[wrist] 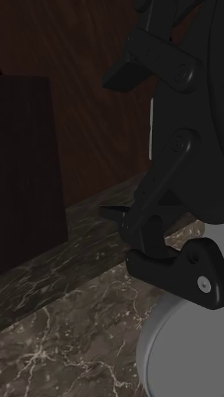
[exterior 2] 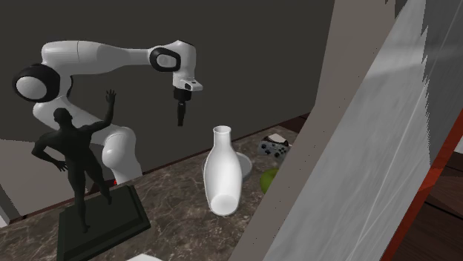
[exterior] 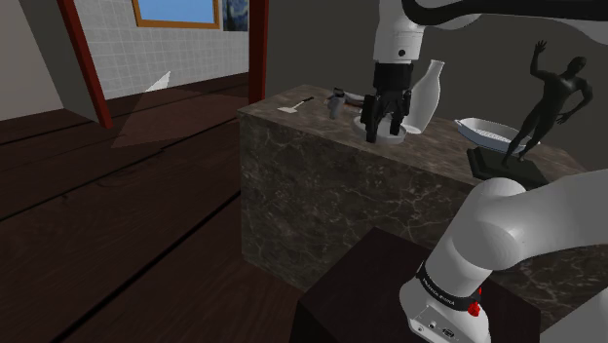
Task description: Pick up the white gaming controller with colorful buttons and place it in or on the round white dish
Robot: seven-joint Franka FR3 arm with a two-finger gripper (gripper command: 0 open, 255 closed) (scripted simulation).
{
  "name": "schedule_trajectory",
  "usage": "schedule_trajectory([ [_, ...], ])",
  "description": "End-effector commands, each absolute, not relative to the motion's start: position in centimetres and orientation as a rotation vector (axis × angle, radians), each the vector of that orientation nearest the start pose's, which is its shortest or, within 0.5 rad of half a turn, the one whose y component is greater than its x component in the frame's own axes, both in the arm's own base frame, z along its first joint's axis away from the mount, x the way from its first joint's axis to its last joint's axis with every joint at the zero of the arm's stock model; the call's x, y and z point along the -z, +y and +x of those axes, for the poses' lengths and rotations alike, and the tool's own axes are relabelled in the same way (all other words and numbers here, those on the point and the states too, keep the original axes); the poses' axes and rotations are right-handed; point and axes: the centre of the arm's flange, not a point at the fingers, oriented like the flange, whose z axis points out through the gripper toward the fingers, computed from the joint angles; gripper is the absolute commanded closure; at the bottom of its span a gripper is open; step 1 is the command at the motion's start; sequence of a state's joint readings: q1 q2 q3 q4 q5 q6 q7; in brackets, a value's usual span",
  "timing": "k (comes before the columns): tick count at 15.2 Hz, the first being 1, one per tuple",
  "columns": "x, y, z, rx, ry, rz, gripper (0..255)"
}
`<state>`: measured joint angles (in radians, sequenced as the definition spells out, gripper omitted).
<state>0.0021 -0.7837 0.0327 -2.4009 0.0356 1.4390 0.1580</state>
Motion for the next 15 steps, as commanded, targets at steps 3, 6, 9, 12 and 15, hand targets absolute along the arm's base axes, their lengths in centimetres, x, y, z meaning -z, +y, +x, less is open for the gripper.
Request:
schedule_trajectory([
  [3,-55.9,0.1,31.1,-0.278,0.222,-3.123,0],
  [6,-55.9,-2.4,34.2,-0.273,0.243,-3.120,0],
  [9,-56.0,-4.9,37.3,-0.268,0.263,-3.116,0],
  [12,-56.0,-7.4,40.3,-0.264,0.283,-3.112,0],
  [15,-56.1,-10.0,43.3,-0.259,0.303,-3.107,0],
])
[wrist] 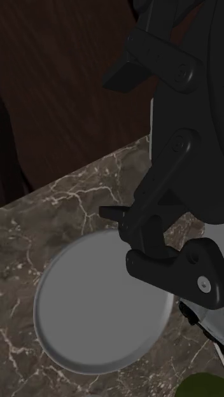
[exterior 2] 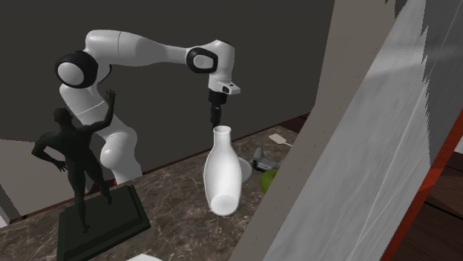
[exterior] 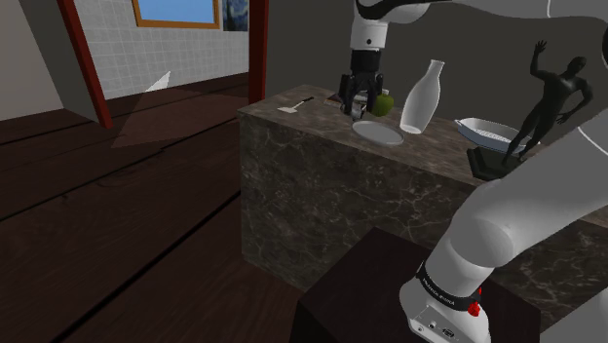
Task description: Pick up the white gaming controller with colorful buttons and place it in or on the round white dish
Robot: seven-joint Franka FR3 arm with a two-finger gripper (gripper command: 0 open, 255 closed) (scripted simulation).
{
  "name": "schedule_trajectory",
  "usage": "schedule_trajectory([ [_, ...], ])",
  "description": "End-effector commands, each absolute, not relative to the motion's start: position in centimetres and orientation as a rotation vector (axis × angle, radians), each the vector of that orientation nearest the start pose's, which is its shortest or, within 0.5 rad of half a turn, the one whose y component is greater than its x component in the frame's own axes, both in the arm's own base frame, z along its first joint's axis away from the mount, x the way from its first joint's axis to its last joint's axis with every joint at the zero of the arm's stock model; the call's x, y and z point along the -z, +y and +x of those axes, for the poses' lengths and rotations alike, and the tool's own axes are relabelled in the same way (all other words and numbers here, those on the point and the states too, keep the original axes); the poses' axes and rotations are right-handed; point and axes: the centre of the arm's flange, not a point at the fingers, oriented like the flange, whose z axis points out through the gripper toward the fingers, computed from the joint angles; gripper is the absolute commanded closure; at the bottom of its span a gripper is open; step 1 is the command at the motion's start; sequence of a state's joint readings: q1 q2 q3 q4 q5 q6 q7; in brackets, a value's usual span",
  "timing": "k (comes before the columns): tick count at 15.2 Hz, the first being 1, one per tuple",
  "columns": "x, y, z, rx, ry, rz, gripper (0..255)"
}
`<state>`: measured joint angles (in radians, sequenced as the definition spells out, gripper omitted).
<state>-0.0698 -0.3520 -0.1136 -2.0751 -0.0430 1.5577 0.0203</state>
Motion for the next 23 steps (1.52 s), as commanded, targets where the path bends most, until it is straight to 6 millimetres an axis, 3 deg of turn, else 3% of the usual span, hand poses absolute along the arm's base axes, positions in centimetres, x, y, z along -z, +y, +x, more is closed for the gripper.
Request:
schedule_trajectory([
  [1,-56.1,-10.9,44.3,-0.257,0.310,-3.106,0],
  [16,-56.4,-24.4,58.7,-0.234,0.410,-3.083,0],
  [23,-53.3,-24.7,58.7,-0.233,0.413,-3.082,0],
])
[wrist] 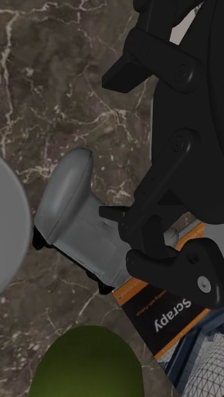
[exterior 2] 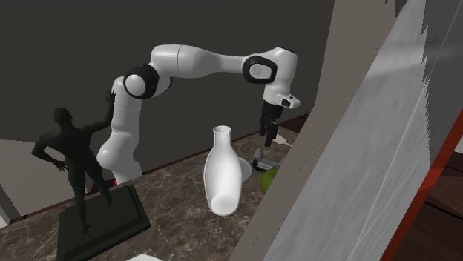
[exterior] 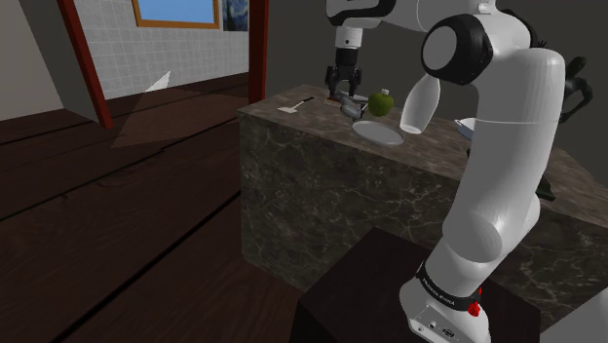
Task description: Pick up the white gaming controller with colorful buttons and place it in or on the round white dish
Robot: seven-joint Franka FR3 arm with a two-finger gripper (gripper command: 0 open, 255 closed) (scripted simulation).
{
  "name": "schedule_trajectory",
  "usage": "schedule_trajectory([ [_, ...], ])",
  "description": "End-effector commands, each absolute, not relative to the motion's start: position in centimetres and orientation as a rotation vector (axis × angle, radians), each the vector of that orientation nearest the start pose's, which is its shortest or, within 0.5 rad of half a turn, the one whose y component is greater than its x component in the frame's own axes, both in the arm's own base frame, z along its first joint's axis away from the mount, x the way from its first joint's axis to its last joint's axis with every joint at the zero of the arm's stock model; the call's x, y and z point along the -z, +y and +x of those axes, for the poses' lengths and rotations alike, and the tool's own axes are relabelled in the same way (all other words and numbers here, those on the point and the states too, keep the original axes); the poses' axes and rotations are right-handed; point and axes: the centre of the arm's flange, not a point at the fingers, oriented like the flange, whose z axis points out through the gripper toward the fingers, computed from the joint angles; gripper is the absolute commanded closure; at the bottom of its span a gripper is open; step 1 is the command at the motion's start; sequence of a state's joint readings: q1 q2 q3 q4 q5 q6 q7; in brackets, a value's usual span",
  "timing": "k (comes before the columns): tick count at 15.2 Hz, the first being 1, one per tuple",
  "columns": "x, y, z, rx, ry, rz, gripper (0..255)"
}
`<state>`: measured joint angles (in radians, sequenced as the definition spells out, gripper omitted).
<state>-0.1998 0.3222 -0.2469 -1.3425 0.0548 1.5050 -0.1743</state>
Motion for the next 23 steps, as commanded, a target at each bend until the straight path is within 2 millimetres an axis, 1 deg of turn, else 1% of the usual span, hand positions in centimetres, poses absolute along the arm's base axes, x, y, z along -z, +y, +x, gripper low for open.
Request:
schedule_trajectory([
  [1,-52.8,-24.7,58.6,-0.233,0.413,-3.082,0],
  [2,-52.5,-24.7,58.5,-0.233,0.413,-3.082,0],
  [9,-52.5,-24.7,58.5,-0.233,0.413,-3.082,0],
  [10,-52.5,-24.7,58.5,-0.233,0.413,-3.082,255],
  [19,-52.5,-24.7,58.5,-0.233,0.413,-3.082,255],
  [20,-52.5,-24.7,58.5,-0.233,0.413,-3.082,0],
  [23,-51.4,-27.1,59.0,-0.261,1.020,-3.067,0],
])
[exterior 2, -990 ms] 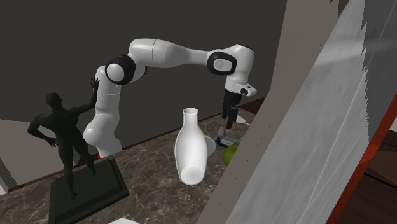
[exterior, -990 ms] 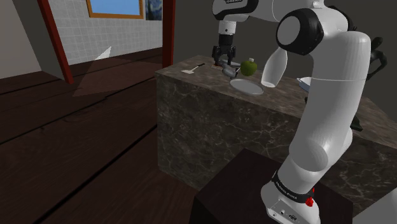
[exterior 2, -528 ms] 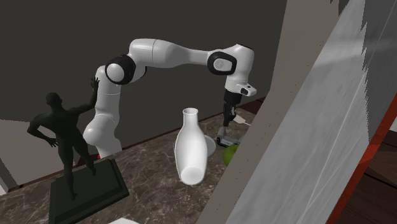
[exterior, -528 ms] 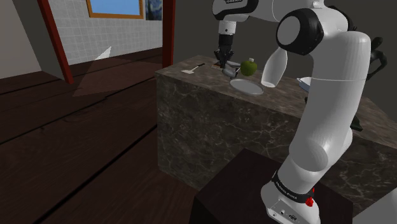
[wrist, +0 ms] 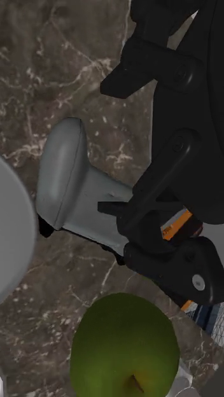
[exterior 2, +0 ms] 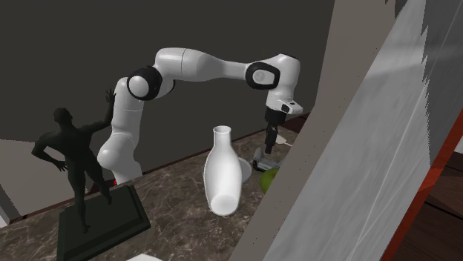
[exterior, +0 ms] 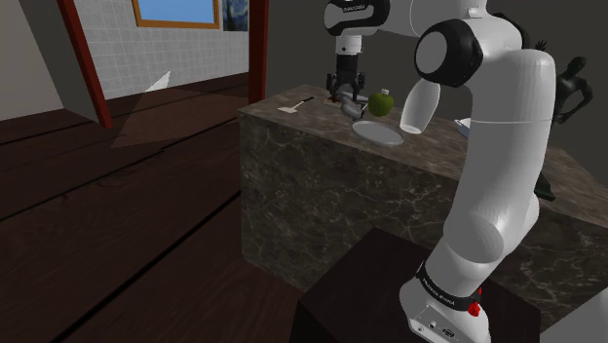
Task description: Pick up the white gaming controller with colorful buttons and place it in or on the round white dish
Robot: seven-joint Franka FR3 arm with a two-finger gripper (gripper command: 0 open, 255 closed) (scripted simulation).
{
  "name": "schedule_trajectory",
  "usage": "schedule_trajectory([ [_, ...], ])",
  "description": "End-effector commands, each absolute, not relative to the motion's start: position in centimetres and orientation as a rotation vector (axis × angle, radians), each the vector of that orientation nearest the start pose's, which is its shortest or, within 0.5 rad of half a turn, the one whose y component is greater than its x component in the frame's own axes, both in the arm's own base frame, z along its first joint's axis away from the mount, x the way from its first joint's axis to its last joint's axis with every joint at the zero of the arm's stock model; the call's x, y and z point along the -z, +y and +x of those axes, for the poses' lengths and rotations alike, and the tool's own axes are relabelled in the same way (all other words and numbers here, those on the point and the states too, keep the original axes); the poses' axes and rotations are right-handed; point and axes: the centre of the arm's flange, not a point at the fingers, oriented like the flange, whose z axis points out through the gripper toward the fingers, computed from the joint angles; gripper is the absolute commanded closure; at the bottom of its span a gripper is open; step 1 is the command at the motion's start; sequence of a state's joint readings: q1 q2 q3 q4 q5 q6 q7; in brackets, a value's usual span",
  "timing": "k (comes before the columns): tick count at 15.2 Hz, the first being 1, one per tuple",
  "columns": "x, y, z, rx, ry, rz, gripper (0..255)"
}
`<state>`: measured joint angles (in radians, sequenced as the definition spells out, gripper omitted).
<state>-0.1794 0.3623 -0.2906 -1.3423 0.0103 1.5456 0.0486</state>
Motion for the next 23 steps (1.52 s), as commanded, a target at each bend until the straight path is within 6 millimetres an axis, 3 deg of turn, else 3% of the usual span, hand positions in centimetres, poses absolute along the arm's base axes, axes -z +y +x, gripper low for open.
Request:
schedule_trajectory([
  [1,-51.1,-28.0,59.0,-0.269,1.225,-3.034,0],
  [2,-50.9,-28.9,58.8,-0.275,1.431,-2.987,0],
  [3,-50.8,-29.2,58.7,-0.278,1.520,-2.962,0],
  [11,-47.0,-29.6,57.8,-0.278,1.520,-2.962,0],
  [18,-47.0,-29.6,57.8,-0.278,1.520,-2.962,0],
  [19,-47.0,-29.6,57.8,-0.278,1.520,-2.962,255],
  [23,-47.0,-29.7,57.8,-0.278,1.520,-2.962,255],
])
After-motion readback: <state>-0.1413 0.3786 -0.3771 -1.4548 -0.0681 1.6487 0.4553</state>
